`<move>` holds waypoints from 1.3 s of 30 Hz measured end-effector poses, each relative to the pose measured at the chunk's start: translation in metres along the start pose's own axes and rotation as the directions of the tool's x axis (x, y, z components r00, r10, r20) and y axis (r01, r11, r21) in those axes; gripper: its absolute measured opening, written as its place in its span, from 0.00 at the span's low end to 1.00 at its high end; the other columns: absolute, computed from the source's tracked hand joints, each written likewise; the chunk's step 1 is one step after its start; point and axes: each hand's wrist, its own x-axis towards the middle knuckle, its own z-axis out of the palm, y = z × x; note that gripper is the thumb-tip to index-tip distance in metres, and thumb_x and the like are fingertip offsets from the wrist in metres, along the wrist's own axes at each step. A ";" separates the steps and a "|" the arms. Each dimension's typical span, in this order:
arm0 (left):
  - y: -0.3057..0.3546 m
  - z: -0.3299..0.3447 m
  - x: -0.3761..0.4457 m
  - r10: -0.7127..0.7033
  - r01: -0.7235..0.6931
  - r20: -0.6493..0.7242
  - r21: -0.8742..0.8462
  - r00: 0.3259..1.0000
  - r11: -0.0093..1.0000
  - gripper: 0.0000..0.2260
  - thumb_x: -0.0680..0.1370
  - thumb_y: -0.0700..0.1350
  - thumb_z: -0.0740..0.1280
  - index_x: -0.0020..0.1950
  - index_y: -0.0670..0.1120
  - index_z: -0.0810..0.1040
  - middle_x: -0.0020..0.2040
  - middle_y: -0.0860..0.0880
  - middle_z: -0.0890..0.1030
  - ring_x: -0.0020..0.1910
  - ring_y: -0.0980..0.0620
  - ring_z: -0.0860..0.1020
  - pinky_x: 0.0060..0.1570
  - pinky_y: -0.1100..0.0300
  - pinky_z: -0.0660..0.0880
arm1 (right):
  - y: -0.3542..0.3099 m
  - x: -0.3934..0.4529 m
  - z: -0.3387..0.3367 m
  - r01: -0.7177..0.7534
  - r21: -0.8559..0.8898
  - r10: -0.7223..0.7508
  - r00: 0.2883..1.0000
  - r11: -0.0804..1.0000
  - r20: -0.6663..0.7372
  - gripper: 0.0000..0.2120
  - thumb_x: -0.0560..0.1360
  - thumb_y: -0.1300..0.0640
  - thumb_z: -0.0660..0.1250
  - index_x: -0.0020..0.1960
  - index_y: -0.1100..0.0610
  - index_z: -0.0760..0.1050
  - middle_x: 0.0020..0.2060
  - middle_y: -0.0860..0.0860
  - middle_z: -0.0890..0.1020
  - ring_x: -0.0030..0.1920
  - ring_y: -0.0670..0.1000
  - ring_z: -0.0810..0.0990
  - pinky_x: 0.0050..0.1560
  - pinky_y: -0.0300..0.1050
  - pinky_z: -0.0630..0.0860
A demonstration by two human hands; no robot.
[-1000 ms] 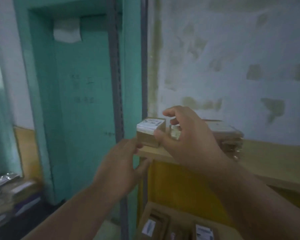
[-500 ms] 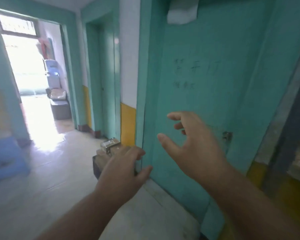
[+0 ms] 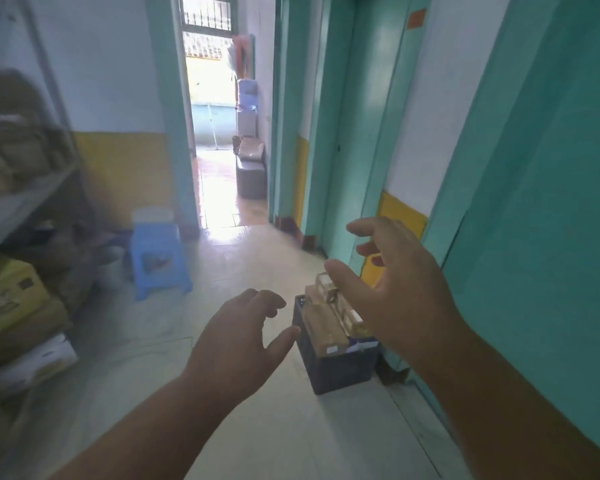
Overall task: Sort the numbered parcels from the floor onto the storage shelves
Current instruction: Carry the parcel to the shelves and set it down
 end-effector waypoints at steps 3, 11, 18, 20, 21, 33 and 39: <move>-0.048 0.023 0.057 0.001 -0.002 0.026 0.008 1.000 1.000 0.17 0.75 0.63 0.67 0.62 0.60 0.74 0.50 0.64 0.73 0.48 0.60 0.75 0.48 0.66 0.75 | 0.020 0.051 0.048 -0.032 -0.016 0.032 0.999 0.999 0.009 0.20 0.74 0.43 0.69 0.64 0.45 0.71 0.55 0.41 0.74 0.54 0.42 0.74 0.49 0.32 0.68; -0.099 0.094 0.244 0.178 -0.154 0.197 -0.131 0.964 0.979 0.14 0.77 0.59 0.67 0.61 0.57 0.75 0.52 0.60 0.76 0.49 0.58 0.76 0.50 0.60 0.76 | 0.088 0.168 0.102 -0.253 -0.091 0.241 0.963 0.963 -0.122 0.20 0.74 0.42 0.67 0.64 0.45 0.71 0.54 0.39 0.72 0.53 0.40 0.72 0.52 0.40 0.69; -0.098 0.201 0.388 0.271 -0.198 0.293 -0.256 0.917 0.946 0.13 0.77 0.56 0.69 0.59 0.54 0.77 0.51 0.57 0.78 0.47 0.56 0.76 0.46 0.59 0.73 | 0.187 0.252 0.132 -0.364 -0.220 0.318 0.923 0.905 -0.217 0.22 0.75 0.42 0.67 0.66 0.47 0.70 0.52 0.40 0.70 0.51 0.41 0.71 0.50 0.41 0.69; -0.104 0.231 0.421 0.272 -0.191 0.342 -0.253 0.899 0.948 0.13 0.77 0.57 0.68 0.59 0.55 0.76 0.52 0.57 0.78 0.48 0.56 0.76 0.45 0.60 0.71 | 0.218 0.284 0.147 -0.371 -0.230 0.328 0.922 0.899 -0.206 0.22 0.75 0.42 0.67 0.66 0.48 0.71 0.52 0.40 0.70 0.52 0.42 0.73 0.53 0.44 0.73; -0.110 0.240 0.436 0.265 -0.182 0.370 -0.245 0.890 0.952 0.14 0.77 0.58 0.68 0.60 0.55 0.76 0.52 0.58 0.78 0.48 0.57 0.76 0.46 0.61 0.71 | 0.232 0.301 0.155 -0.378 -0.219 0.338 0.920 0.900 -0.198 0.22 0.74 0.42 0.67 0.66 0.48 0.71 0.52 0.41 0.71 0.53 0.43 0.74 0.54 0.46 0.74; -0.212 0.367 0.647 0.305 -0.221 0.547 -0.215 0.779 0.951 0.13 0.78 0.57 0.66 0.60 0.56 0.76 0.50 0.62 0.75 0.48 0.59 0.76 0.48 0.60 0.75 | 0.356 0.467 0.271 -0.512 -0.257 0.458 0.855 0.820 -0.243 0.22 0.75 0.41 0.66 0.65 0.50 0.72 0.54 0.43 0.73 0.52 0.43 0.73 0.45 0.32 0.69; -0.247 0.454 0.749 0.475 -0.328 0.645 -0.343 0.599 0.880 0.13 0.79 0.58 0.65 0.61 0.54 0.75 0.53 0.59 0.77 0.48 0.59 0.75 0.45 0.63 0.72 | 0.412 0.519 0.352 -0.691 -0.320 0.598 0.722 0.648 -0.348 0.23 0.74 0.42 0.65 0.64 0.52 0.74 0.52 0.44 0.75 0.50 0.43 0.75 0.42 0.25 0.64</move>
